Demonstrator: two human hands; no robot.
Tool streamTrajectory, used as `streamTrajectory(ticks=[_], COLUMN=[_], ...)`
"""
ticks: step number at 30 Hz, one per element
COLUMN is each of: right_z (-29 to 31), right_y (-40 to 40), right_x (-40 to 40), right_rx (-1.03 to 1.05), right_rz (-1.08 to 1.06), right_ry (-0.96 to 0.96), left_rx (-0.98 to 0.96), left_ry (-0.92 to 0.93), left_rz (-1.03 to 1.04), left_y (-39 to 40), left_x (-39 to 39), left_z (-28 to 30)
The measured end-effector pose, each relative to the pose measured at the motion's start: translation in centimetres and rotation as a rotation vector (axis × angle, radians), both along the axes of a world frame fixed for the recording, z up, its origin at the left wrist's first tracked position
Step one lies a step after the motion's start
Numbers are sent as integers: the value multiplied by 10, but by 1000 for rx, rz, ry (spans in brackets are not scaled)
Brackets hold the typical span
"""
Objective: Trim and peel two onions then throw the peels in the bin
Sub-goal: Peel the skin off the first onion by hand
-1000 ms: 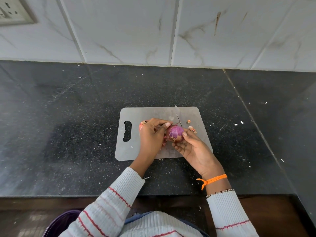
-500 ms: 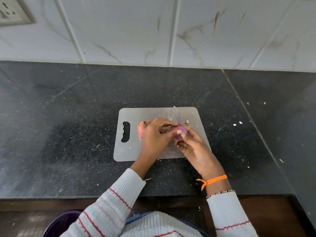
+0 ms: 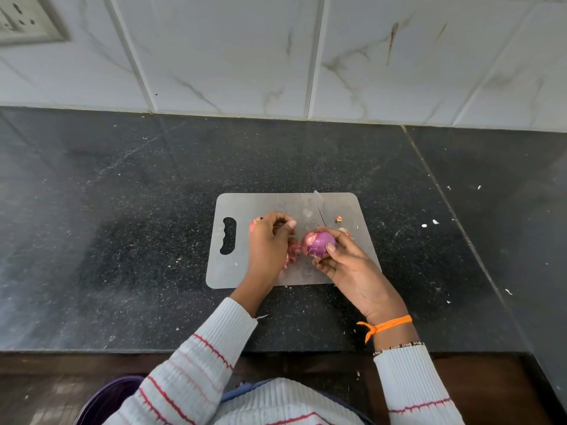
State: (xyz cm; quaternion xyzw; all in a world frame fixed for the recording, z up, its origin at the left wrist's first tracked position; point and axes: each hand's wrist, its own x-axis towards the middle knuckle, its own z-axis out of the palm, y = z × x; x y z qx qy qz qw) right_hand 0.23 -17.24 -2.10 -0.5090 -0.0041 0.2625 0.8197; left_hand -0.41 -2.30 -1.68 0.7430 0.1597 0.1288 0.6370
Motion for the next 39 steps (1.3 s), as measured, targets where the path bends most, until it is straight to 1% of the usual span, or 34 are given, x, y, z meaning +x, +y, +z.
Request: streamTrajectory(ticks=[2,5,7,9,12,16,18,24,27,30,32,35,39], right_z=[0,-3,-3,-3,-2,-1,1,4,2,1,2,3,2], right_y=[-1,-1,-1,-1,-2,-4,-3,1,-3,-11,-13,-11,-11], right_x=[0,1,0,-1,-2,-4,-5,-8,-7,-6,-5,-6,-5], right_rx=[2,5,2,-15,-61,-101,-108,-140,-104,-56,-67,-101,-120], right_rz=[-7,-23,-12,16,60,90,101,103,109,75,40,-17,-17], right_ry=[-2,9,2,-18,-53,-84,-99,-132,-121,-116,-123,-116,-115], left_rx=[-50,-129,-41,37,37,125,131,51,-58,-98,-114,-26,-98], left_ry=[-22,-36,-30,-52,-60,-33,-33,-26,16,16,4,-50,-70], left_rz=[8,-134,-235,-262,-223,-220,-213,-119,-47,8,-36,-161,-365], left_y=[4,2,-1,-2,-3,-3,-3,-4,-5,2,4,0,-4], left_x=[-2,-5,-5,-4,-4,-3,-2,-3,-2,0,-1,-5,-7], left_z=[2,7,6,5,3,5,5,1,-1,-1,0,3,8])
